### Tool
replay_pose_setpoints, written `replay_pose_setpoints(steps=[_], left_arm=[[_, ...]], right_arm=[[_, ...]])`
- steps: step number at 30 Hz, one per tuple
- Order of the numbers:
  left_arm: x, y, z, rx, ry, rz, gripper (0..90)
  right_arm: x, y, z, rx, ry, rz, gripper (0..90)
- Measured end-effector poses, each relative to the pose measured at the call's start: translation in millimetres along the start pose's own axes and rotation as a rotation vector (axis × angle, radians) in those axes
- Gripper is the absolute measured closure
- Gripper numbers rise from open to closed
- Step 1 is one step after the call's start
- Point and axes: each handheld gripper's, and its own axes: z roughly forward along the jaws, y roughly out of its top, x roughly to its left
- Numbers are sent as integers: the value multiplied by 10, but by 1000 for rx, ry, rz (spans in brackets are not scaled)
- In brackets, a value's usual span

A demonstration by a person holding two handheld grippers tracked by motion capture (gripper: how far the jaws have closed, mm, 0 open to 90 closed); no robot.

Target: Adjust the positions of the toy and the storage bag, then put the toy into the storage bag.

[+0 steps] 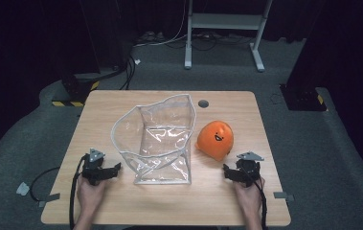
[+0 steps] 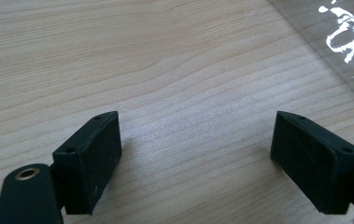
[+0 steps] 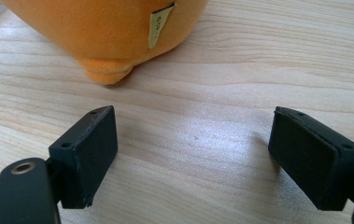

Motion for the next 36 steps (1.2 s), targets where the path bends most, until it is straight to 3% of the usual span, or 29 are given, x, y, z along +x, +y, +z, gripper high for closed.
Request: replay_pose_setpoints(steps=[24, 30, 36], left_arm=[[1, 1, 0, 0, -1, -1, 165], [1, 2, 1, 0, -1, -1, 165], [1, 2, 1, -1, -1, -2, 165]], right_arm=[[-3, -24, -28, 3, 0, 4, 159], [6, -42, -55, -15, -3, -5, 201], [37, -55, -142, -46, 52, 7, 214]])
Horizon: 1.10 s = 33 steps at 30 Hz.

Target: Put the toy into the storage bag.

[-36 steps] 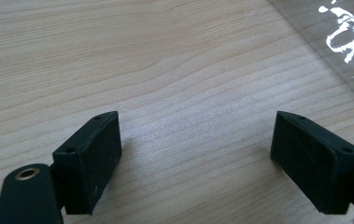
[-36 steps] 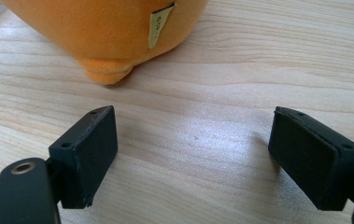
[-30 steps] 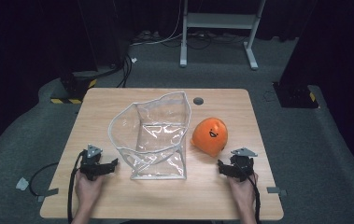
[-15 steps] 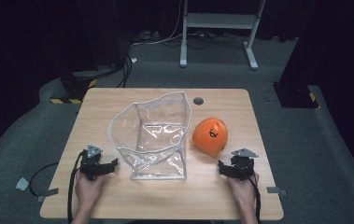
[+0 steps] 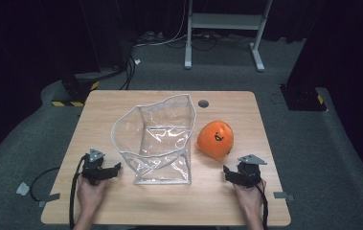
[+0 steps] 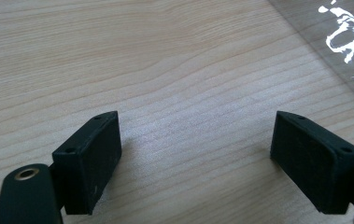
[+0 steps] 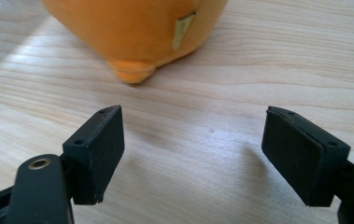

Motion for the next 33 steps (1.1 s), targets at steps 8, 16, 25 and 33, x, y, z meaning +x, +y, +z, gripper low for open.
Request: replay_pose_setpoints(steps=[8, 16, 25, 33], left_arm=[[0, 0, 0, 0, 0, 0, 165], [-2, -1, 2, -3, -1, -3, 165], [-2, -1, 1, -3, -1, -3, 165], [-1, -1, 1, -2, -1, -4, 166]], right_arm=[[5, -16, -51, -15, 43, 26, 217], [-8, -2, -154, -74, 88, 57, 220], [-16, 50, -234, -95, 105, 73, 214], [-5, 133, -254, -96, 111, 64, 203]])
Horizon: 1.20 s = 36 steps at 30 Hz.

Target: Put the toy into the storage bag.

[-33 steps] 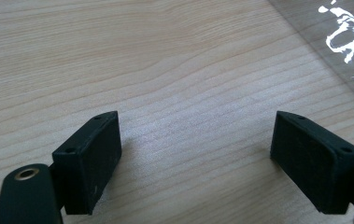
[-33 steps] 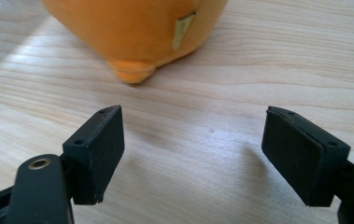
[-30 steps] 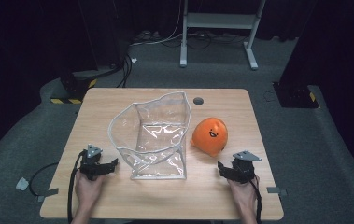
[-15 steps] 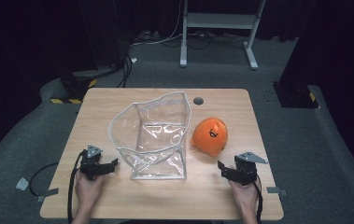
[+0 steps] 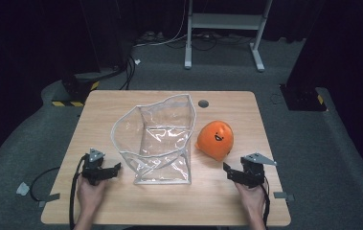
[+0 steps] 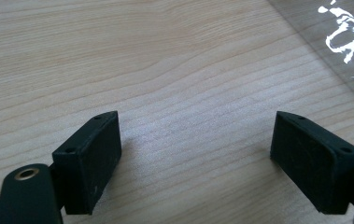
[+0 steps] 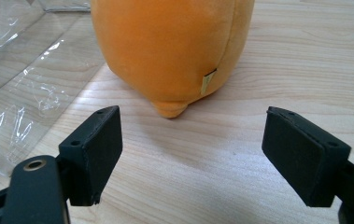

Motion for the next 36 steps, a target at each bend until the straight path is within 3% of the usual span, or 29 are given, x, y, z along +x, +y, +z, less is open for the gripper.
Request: replay_pose_setpoints(steps=[36], left_arm=[[1, -1, 0, -1, -2, 1, 166]], right_arm=[[16, 294, -45, -18, -6, -35, 208]])
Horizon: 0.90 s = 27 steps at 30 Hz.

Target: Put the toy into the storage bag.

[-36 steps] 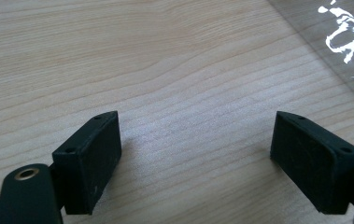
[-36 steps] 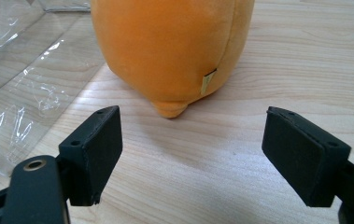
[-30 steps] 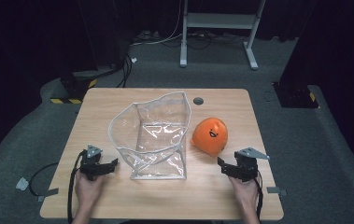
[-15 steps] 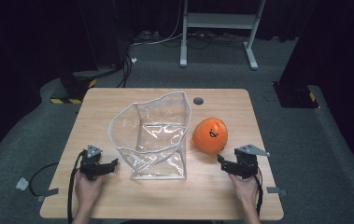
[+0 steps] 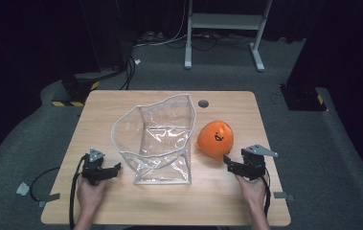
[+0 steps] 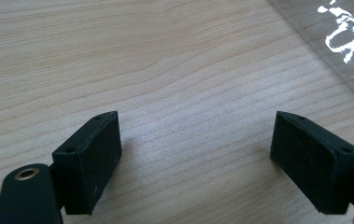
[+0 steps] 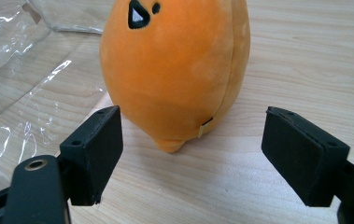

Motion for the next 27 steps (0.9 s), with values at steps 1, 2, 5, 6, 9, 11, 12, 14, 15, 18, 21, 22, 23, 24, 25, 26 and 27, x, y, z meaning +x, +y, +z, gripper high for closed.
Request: replay_pose_setpoints(steps=[1, 2, 5, 6, 9, 11, 12, 14, 15, 18, 21, 22, 23, 24, 25, 26, 27], left_arm=[[0, 0, 0, 0, 0, 0, 166], [0, 0, 0, 0, 0, 0, 166], [0, 0, 0, 0, 0, 0, 166], [0, 0, 0, 0, 0, 1, 166], [0, 0, 0, 0, 0, 1, 166], [0, 0, 0, 0, 0, 0, 166], [0, 0, 0, 0, 0, 0, 165], [0, 0, 0, 0, 0, 1, 165], [0, 0, 0, 0, 0, 1, 166], [-1, 0, 0, 0, 1, 1, 165], [-1, 0, 0, 0, 1, 1, 165], [-1, 0, 0, 0, 1, 1, 165], [-1, 0, 0, 0, 1, 1, 165], [-1, 0, 0, 0, 1, 1, 165], [-1, 0, 0, 0, 1, 1, 165], [-1, 0, 0, 0, 1, 1, 165], [-1, 0, 0, 0, 1, 1, 165]], right_arm=[[0, 9, -1, -2, 0, -2, 208], [0, 28, -1, -5, 0, -5, 208], [1, 61, 5, -6, -3, -13, 209], [7, 73, 6, -4, -3, -11, 209], [12, 108, 15, -5, -4, -22, 209], [13, 130, 18, -4, -4, -21, 209], [9, 140, 21, -7, -3, -24, 209], [6, 151, 21, -8, -4, -24, 209], [-4, 171, 25, -11, -2, -24, 209], [-13, 198, 32, -12, 0, -21, 208], [-15, 228, 43, -13, 5, -20, 208], [-16, 239, 50, -13, 7, -20, 208], [-16, 239, 50, -13, 7, -20, 208], [-18, 249, 54, -13, 9, -21, 207], [-18, 264, 60, -13, 10, -18, 207], [-22, 284, 70, -18, 15, -16, 207], [-22, 292, 73, -16, 16, -15, 207]])
